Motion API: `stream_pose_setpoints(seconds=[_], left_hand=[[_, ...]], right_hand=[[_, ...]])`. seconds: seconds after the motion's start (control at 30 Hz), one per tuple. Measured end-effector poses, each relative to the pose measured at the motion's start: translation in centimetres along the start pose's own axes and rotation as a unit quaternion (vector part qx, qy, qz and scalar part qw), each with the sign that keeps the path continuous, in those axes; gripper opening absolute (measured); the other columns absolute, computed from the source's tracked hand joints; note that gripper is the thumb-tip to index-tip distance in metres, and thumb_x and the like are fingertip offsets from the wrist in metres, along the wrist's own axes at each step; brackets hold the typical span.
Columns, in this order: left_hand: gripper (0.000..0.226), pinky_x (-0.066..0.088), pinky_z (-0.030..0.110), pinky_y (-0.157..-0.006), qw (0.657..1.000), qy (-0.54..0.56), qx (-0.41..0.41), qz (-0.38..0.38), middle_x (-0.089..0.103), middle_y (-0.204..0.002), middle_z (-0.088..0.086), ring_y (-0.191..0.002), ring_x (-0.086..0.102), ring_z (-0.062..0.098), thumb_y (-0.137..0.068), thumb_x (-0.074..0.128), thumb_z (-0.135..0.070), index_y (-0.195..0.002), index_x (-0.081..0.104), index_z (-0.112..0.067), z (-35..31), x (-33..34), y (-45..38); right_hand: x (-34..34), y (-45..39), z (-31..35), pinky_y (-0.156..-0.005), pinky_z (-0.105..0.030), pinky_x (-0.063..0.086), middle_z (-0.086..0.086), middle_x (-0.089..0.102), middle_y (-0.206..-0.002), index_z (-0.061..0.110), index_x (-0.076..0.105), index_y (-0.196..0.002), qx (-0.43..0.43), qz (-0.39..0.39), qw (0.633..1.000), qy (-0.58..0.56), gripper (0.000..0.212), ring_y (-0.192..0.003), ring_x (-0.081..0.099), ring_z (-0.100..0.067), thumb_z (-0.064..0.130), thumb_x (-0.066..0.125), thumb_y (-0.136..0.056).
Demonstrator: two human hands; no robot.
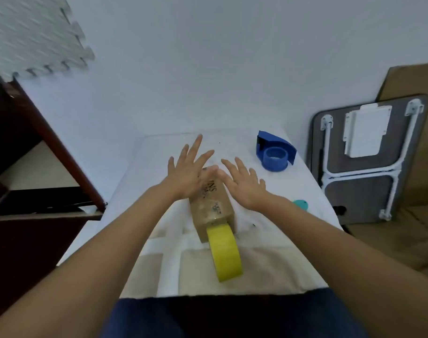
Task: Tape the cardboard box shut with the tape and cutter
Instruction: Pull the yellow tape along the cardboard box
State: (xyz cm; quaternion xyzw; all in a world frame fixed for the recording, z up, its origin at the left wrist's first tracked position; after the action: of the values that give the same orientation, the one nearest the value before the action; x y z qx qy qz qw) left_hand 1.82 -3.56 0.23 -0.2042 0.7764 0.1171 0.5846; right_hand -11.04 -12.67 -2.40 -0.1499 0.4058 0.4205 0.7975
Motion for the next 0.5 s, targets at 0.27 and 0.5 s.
stream_pose_setpoints(seconds=[0.27,0.5], left_hand=[[0.051,0.023,0.046,-0.117,0.991,0.128,0.032,0.003,0.002,-0.163,-0.015,-0.148,0.014,0.011,-0.099,0.03,-0.054,-0.146,0.038,-0.034,0.4,1.5,8.3],[0.052,0.011,0.025,-0.12,0.984,0.17,0.039,0.048,0.002,-0.162,-0.018,-0.146,0.008,-0.001,-0.103,0.027,-0.045,-0.153,0.018,-0.036,0.2,4.1,11.7]], right_hand=[[1.7,6.5,-0.5,-0.115,-0.038,0.024,-0.006,0.031,-0.157,0.023,0.018,-0.153,0.02,0.0,0.986,-0.166,0.067,-0.142,0.034,-0.027,0.059,0.022,-0.097],[3.9,8.4,-2.1,-0.108,-0.047,0.04,0.0,0.053,-0.139,0.031,0.044,-0.138,0.084,0.029,0.955,-0.283,0.076,-0.123,0.053,-0.024,0.077,0.018,-0.084]])
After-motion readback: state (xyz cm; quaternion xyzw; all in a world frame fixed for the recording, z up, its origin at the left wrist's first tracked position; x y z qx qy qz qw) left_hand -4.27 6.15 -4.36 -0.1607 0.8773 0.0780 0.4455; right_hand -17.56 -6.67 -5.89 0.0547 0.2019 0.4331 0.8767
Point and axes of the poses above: each hand's wrist, its own y-axis away from the middle knuckle, its own x-axis out of the palm, z = x × y, the point moved 4 cm from there along -y, towards the middle knuckle
